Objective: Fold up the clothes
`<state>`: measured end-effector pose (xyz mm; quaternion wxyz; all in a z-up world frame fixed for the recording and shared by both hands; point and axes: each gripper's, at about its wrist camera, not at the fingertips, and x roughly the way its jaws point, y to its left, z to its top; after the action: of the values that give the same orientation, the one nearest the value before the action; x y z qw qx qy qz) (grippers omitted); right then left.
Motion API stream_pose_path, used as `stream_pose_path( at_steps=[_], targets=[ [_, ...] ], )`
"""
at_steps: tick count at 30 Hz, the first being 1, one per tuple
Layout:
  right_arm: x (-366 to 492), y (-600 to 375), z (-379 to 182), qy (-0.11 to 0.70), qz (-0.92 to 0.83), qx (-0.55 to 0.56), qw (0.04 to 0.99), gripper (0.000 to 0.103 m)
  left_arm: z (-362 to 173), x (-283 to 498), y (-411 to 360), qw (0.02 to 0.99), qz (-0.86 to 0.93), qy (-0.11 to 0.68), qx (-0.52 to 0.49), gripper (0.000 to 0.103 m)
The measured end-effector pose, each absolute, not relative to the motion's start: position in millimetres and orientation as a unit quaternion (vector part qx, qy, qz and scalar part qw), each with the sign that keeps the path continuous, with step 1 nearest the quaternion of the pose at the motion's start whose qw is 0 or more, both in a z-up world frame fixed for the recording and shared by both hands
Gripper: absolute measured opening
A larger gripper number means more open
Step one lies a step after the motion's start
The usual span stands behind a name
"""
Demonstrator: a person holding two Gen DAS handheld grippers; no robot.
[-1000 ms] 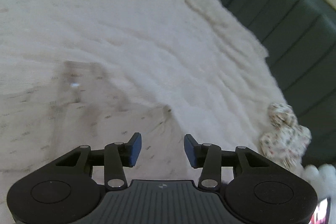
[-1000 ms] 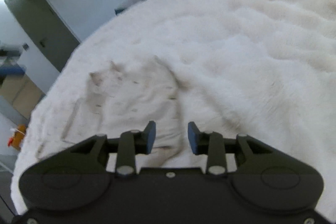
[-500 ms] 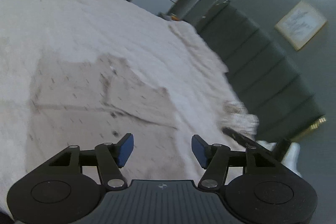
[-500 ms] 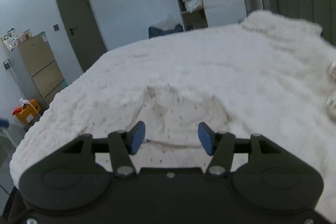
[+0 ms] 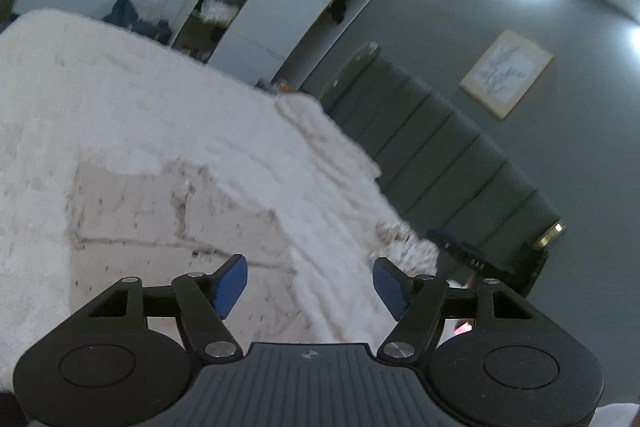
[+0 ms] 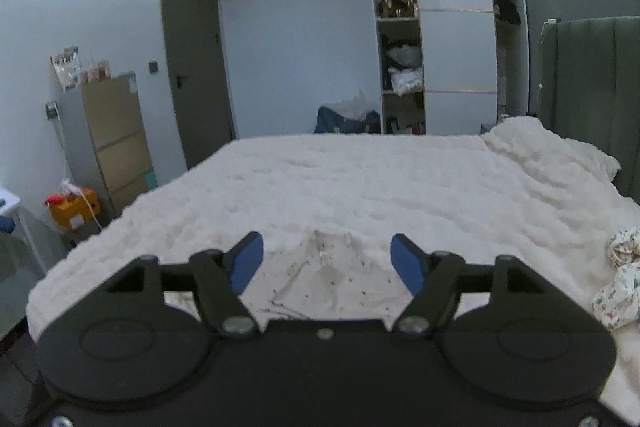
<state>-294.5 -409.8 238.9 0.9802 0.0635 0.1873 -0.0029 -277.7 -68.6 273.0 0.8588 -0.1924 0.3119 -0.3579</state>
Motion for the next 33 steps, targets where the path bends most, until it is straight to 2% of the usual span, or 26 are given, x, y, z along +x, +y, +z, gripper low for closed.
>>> stream_pose_path(
  at_steps=[3,8,14,17,19,21,27,33],
  targets=[
    [-293,-412,220,0.202,-0.018,0.028,0.979,0.077,256,-278,-72,0.87,-0.345,0.314,-0.158,0.078],
    [-285,-422,154,0.271,-0.05,0.006,0.961,0.076,207,-268,-76,0.896,-0.264,0.341,-0.107,0.078],
    [-287,-442,94,0.332,-0.092,0.02,0.939,0.076,156,-251,-49,0.911,-0.157,0.357,-0.131,0.079],
    [-277,-451,51,0.383,-0.069,0.054,0.92,0.076,119,-238,-41,0.913,-0.089,0.37,-0.144,0.083],
    [-265,-456,16,0.426,-0.064,0.078,0.899,0.069,92,-227,-36,0.907,-0.06,0.39,-0.15,0.082],
    [-261,-453,-4,0.444,-0.07,0.08,0.889,0.067,71,-219,-28,0.9,-0.038,0.405,-0.159,0.082],
    [-263,-449,-25,0.457,-0.069,0.094,0.882,0.067,51,-219,-5,0.9,0.054,0.402,-0.158,0.083],
    [-267,-458,-25,0.459,-0.077,0.085,0.881,0.068,52,-219,7,0.898,0.061,0.4,-0.171,0.087]
  ],
)
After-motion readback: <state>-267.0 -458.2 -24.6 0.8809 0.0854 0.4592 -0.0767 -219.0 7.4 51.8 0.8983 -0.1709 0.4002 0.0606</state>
